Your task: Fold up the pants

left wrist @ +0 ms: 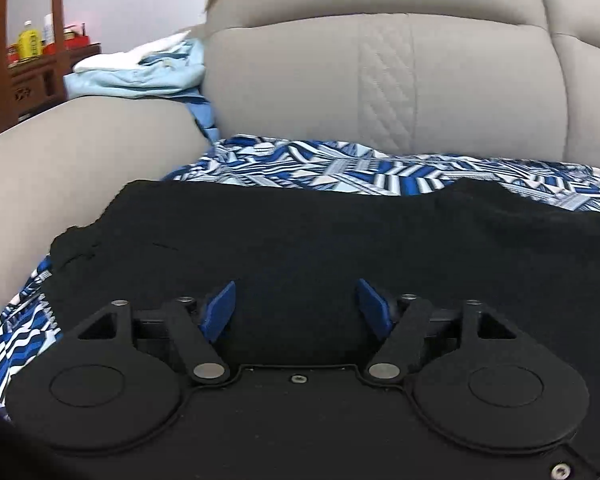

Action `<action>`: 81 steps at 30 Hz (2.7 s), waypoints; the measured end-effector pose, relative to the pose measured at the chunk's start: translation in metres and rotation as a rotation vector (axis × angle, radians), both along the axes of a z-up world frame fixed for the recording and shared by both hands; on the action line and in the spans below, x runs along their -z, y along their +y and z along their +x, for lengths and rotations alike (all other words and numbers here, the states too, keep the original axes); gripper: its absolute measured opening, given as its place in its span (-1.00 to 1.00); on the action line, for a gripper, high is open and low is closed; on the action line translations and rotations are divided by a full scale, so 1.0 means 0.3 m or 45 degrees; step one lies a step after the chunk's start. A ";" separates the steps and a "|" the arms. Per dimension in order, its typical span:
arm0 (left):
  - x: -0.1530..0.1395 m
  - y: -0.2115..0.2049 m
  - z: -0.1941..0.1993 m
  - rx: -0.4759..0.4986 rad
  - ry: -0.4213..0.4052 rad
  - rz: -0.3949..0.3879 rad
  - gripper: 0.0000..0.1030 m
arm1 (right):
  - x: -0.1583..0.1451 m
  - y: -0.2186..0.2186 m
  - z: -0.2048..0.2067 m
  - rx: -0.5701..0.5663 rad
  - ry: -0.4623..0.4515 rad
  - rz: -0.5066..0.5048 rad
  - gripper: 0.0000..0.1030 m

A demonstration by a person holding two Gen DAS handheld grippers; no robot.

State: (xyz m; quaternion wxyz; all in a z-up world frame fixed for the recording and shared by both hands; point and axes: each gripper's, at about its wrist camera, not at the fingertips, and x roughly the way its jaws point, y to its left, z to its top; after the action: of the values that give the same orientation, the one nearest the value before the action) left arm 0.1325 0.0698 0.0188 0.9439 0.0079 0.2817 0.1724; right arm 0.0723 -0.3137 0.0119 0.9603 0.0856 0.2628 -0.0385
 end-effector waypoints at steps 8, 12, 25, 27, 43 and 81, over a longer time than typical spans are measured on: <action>0.029 0.018 0.002 -0.006 -0.055 0.007 0.49 | 0.037 -0.343 -0.114 0.756 0.063 0.031 0.90; 0.033 0.035 0.012 -0.011 -0.062 -0.032 0.56 | 0.066 -0.527 -0.308 1.268 0.010 0.267 0.90; 0.036 0.044 0.012 -0.036 -0.069 -0.047 0.66 | 0.118 -0.685 -0.347 1.298 0.054 0.685 0.52; 0.036 0.043 0.011 -0.041 -0.070 -0.042 0.67 | 0.091 -0.680 -0.366 1.297 0.062 0.618 0.26; 0.039 0.030 0.008 -0.046 -0.072 -0.013 0.68 | -0.012 -0.710 -0.276 1.065 0.002 0.414 -0.85; -0.035 0.284 -0.088 -0.274 -0.056 -0.110 -0.08 | -0.052 0.151 0.157 -0.014 -0.059 0.132 0.54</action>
State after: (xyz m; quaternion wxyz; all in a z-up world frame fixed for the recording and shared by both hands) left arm 0.1062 0.1550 0.0294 0.9253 -0.0670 0.2673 0.2605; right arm 0.1194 -0.2686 0.0275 0.9606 0.1348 0.2425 -0.0175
